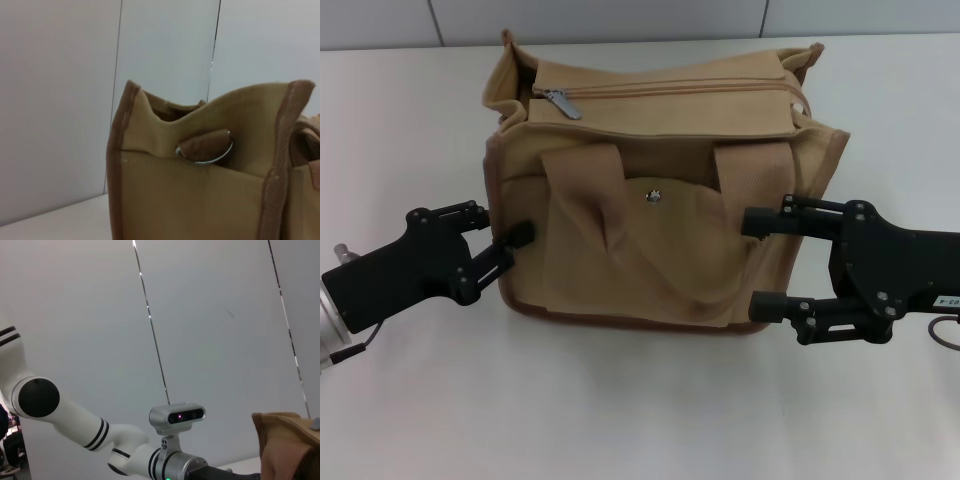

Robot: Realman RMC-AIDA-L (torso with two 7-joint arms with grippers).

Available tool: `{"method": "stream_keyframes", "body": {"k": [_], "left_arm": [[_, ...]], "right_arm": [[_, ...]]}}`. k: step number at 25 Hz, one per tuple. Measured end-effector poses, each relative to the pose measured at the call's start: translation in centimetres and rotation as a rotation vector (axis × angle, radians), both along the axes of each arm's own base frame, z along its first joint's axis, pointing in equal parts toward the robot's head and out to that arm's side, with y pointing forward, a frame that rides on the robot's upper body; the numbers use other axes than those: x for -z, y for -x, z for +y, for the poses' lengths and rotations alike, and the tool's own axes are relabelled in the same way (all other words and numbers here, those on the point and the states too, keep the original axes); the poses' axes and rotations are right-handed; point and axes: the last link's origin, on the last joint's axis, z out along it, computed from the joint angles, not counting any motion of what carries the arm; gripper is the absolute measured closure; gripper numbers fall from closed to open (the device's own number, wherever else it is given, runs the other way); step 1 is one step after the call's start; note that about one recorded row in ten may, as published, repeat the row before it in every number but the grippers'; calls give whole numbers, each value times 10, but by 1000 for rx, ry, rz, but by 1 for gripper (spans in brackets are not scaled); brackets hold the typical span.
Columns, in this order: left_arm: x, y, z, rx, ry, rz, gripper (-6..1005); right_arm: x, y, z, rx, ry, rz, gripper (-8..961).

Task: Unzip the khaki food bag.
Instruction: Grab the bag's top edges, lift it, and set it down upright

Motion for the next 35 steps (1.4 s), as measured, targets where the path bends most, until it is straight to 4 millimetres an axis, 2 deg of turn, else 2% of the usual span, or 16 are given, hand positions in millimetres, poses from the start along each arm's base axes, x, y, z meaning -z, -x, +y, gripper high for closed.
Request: {"method": "stream_keyframes", "body": {"k": [11,16,28,35], "left_arm": [[-2,0,-2,-1,-2,-20,893],[-4,1,-3,-13,-28,-36,951],[-14,2,3,-18,-77,-41,952],[-29,-11,5,94,-85,-45,952]], "right_arm": [[0,1,1,-3,-3,-2,129],[0,1,1,-2,-4,-2,128],[2,0,1,10,-8,2,128],[-5,3,8,45,-78,77,128]]}}
